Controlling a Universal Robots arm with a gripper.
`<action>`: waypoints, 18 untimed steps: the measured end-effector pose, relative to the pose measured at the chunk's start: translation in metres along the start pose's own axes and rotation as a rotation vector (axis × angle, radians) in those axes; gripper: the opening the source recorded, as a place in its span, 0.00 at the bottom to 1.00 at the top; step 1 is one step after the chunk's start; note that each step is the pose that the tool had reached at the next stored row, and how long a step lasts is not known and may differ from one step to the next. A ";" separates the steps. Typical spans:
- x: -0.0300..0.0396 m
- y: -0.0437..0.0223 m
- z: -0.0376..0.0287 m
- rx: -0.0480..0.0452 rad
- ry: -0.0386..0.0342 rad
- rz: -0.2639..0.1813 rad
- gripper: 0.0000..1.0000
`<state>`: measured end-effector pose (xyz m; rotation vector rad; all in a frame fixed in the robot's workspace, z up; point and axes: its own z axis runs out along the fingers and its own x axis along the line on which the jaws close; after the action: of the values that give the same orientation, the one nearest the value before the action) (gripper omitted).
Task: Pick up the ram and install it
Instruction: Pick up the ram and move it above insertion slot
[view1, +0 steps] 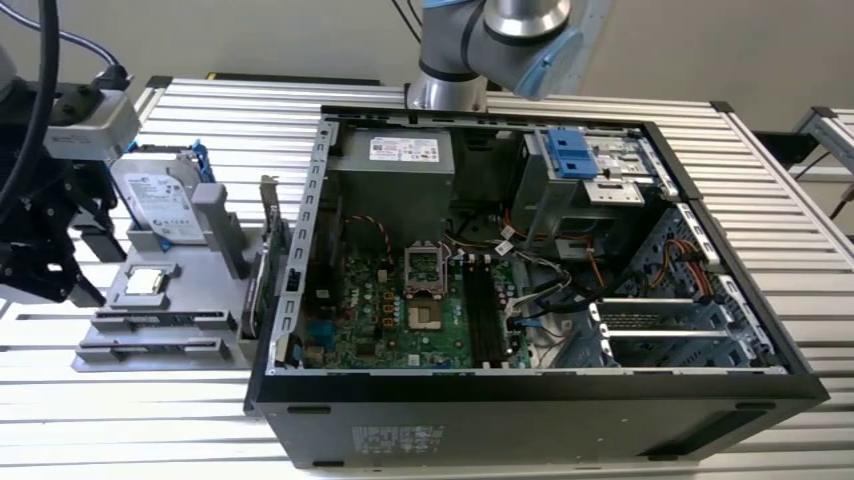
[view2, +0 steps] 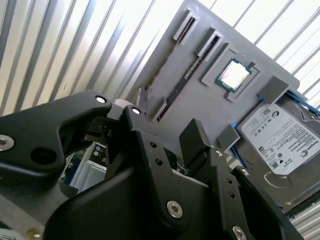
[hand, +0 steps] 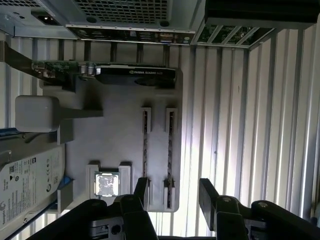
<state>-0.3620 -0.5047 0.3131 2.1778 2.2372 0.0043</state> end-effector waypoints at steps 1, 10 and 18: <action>0.0001 0.0000 0.0011 0.0006 0.0000 -0.001 1.00; 0.0006 -0.0002 0.0126 0.0009 0.0023 -0.005 1.00; 0.0008 -0.0004 0.0251 0.0008 0.0029 -0.010 1.00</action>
<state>-0.3620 -0.5042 0.2881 2.1685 2.2498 0.0065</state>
